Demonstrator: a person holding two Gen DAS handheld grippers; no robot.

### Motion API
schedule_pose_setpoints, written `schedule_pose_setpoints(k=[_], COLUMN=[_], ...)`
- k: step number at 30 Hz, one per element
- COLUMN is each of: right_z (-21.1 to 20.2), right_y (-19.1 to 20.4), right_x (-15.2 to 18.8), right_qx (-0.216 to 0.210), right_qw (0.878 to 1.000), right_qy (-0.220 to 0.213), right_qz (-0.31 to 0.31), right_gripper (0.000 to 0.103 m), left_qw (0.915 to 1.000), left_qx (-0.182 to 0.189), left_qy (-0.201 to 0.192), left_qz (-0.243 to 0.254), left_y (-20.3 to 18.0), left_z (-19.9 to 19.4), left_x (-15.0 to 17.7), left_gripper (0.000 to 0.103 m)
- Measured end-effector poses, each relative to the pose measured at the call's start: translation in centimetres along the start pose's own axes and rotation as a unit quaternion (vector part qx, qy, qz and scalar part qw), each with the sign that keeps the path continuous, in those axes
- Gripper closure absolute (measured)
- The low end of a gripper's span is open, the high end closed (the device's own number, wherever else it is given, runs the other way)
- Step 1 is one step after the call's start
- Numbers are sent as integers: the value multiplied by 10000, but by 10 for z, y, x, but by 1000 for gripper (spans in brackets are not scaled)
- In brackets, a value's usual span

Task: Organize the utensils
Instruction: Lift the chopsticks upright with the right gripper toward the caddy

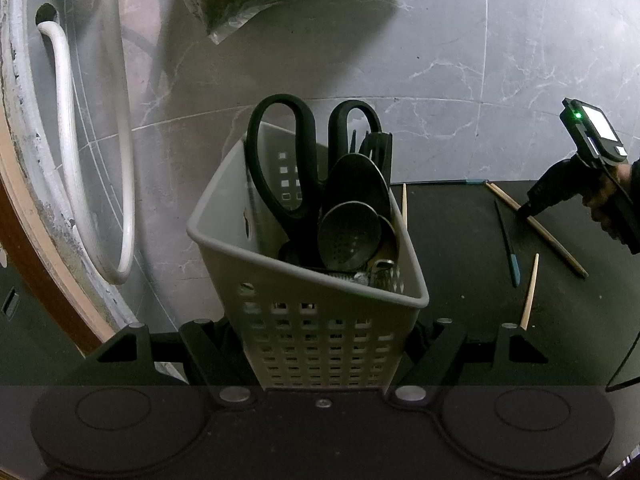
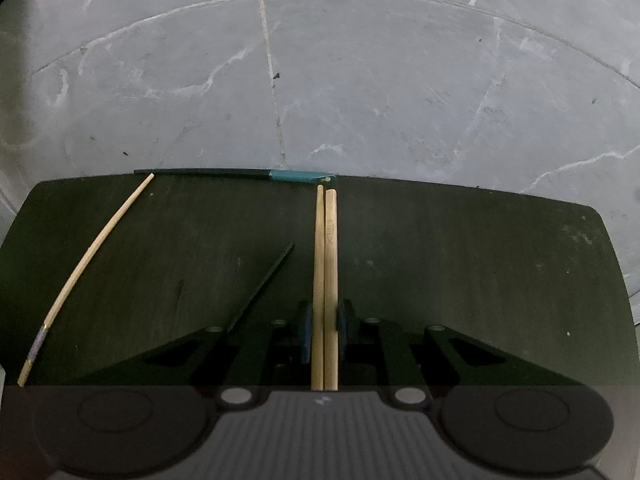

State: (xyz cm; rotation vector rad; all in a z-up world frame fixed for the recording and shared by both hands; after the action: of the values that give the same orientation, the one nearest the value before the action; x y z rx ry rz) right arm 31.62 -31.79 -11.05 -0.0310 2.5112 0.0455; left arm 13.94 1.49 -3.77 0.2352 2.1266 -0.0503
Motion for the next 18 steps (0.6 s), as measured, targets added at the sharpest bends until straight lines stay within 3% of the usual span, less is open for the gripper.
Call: schedule_pose_setpoints(k=[18], right_z=[-21], right_y=[0], right_x=[-1], right_qx=[-80], right_qw=[9995], right_qy=[-298], right_qz=[106], right_gripper=[89], left_qw=[10000], left_qx=[0], left_qy=[-7], left_qz=[1], left_y=[0], left_z=[0], left_x=[1], left_gripper=[27])
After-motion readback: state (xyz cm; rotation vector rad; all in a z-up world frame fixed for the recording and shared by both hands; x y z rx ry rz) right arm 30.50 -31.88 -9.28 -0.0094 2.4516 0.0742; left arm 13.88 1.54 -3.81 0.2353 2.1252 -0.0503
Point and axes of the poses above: each gripper's, at about its wrist camera, not at the fingertips, and z roughly the way its jaws point, y to its left, x to its underside, the point moved 5 cm from there along z, roughly the way its jaws point, and after that the axes turned 6 degrees about -y, right-handed, at the moved point
